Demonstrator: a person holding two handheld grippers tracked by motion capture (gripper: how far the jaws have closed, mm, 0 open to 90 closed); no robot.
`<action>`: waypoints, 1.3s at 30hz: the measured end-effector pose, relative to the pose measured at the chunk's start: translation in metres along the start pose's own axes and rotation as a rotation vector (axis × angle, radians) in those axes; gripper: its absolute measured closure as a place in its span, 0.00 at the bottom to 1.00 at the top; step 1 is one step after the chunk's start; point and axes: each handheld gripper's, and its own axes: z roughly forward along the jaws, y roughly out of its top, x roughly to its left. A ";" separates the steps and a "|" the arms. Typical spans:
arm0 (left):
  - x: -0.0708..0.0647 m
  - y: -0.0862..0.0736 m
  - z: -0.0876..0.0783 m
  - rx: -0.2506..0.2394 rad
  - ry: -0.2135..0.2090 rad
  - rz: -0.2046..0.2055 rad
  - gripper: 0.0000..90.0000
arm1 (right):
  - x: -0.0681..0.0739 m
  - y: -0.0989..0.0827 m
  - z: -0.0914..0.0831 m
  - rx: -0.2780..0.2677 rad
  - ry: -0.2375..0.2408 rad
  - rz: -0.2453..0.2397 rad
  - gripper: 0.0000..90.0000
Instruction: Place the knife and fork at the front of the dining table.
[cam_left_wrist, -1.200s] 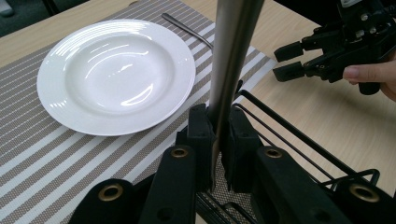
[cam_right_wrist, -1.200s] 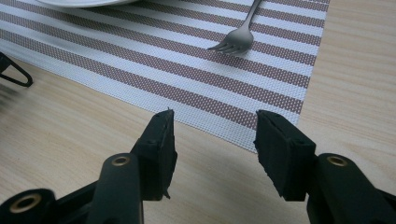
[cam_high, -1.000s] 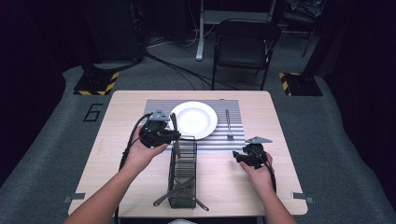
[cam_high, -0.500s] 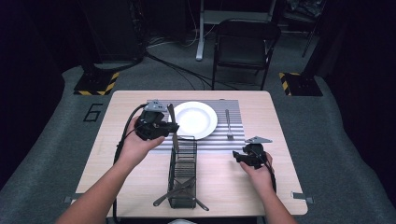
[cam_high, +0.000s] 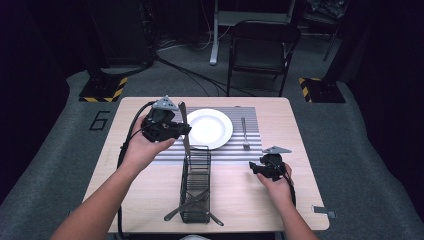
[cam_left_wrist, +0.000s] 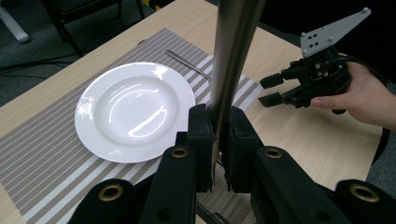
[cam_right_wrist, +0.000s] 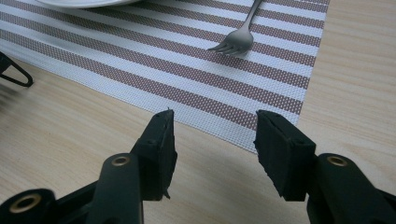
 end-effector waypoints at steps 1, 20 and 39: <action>0.000 0.001 -0.001 0.002 -0.001 -0.002 0.92 | 0.000 0.000 0.000 -0.001 -0.002 0.000 0.53; 0.016 0.011 -0.014 -0.011 0.039 -0.023 0.92 | -0.001 0.000 0.000 -0.004 0.000 0.002 0.53; 0.047 -0.008 0.003 0.015 0.098 -0.090 0.92 | -0.001 0.000 0.000 -0.004 0.000 0.003 0.53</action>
